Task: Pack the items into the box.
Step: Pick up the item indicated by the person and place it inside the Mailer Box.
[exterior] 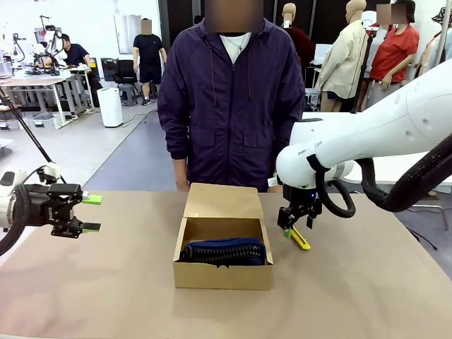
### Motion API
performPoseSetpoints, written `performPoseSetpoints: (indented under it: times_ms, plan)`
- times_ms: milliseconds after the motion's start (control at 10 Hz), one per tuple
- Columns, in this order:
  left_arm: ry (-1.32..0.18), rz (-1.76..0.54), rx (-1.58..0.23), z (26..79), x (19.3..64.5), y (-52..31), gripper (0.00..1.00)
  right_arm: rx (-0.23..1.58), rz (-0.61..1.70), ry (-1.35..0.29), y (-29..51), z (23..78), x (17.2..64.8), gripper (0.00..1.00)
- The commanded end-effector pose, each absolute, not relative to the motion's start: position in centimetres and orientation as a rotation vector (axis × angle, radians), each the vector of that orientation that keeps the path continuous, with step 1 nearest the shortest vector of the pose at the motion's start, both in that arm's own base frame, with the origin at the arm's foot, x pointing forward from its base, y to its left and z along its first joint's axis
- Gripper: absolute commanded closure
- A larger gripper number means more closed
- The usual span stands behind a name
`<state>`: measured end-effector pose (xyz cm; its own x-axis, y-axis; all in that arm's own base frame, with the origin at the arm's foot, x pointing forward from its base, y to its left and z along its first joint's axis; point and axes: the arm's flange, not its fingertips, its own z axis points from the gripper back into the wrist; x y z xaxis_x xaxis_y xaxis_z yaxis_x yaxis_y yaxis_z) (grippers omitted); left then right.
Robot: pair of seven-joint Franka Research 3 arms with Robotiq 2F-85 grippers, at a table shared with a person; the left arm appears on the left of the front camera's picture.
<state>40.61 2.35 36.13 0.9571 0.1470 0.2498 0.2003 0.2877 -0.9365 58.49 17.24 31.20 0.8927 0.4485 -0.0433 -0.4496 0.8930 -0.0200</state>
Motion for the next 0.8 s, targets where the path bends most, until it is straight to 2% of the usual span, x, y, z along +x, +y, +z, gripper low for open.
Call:
performPoseSetpoints:
  times_ms: [0,400,500,600,700]
  plan:
    - [-0.304,-0.039,-1.292,36.5,40.4,2.6,0.00,-0.089,0.435,-0.006,18.1,29.6,58.1,0.00]
    - [-0.304,-0.039,-1.292,36.5,40.4,2.6,0.00,-0.125,0.384,0.014,17.8,28.7,58.6,0.00]
    - [-0.304,-0.039,-1.292,36.5,40.4,2.6,0.00,-0.106,0.370,0.024,17.8,28.5,58.8,0.56]
    - [-0.304,-0.039,-1.292,36.5,40.4,2.6,0.00,-0.088,0.363,0.024,17.9,28.5,58.9,1.00]
    - [-0.304,-0.039,-1.292,36.5,40.4,2.6,0.00,-0.067,0.347,0.018,17.6,28.7,58.9,1.00]
